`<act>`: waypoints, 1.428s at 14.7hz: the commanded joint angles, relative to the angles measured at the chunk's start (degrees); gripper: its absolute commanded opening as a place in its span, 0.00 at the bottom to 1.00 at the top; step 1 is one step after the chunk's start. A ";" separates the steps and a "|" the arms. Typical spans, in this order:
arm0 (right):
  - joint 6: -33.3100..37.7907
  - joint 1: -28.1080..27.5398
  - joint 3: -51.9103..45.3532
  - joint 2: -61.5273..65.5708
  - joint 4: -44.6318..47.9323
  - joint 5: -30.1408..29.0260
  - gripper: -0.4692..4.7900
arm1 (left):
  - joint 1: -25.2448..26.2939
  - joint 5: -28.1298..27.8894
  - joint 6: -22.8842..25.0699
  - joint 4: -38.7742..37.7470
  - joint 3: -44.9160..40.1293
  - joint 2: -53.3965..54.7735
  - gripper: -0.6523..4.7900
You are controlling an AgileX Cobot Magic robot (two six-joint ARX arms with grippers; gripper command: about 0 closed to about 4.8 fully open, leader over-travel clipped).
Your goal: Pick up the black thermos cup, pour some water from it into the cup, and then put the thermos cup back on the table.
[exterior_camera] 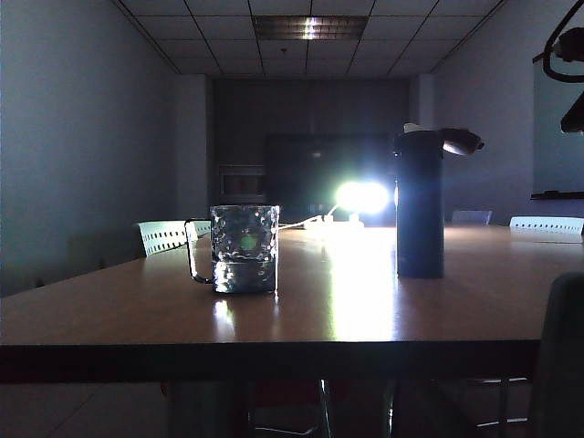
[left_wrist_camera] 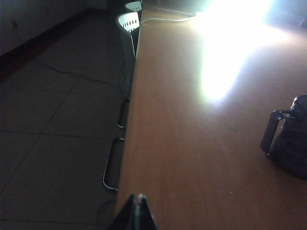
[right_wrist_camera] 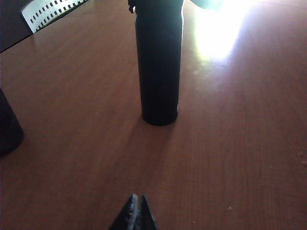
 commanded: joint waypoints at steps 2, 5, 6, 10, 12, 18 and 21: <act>0.09 -0.02 0.24 -0.15 0.68 0.07 0.07 | -0.09 0.13 0.22 0.55 -0.04 0.09 0.11; 0.04 -0.59 -1.97 -5.75 -0.42 0.39 0.07 | -0.09 0.20 0.22 0.37 -0.04 0.09 0.11; 0.04 -0.85 -3.02 -8.13 0.15 0.11 0.07 | -0.07 -0.13 0.22 0.15 -0.04 0.09 0.11; 0.00 -3.72 -13.33 -25.51 0.52 4.28 0.07 | -0.09 0.07 0.22 0.09 -0.04 0.09 0.11; 0.02 -4.87 -16.04 -34.97 -4.76 4.13 0.07 | -0.11 0.07 0.22 0.09 -0.04 0.09 0.11; -2.67 -9.60 -19.30 -41.11 -10.86 2.03 0.07 | -0.11 0.07 0.22 0.07 -0.04 0.09 0.11; -4.74 -9.64 -19.30 -41.11 -10.84 2.67 0.07 | -0.11 0.07 0.22 0.09 -0.04 0.09 0.11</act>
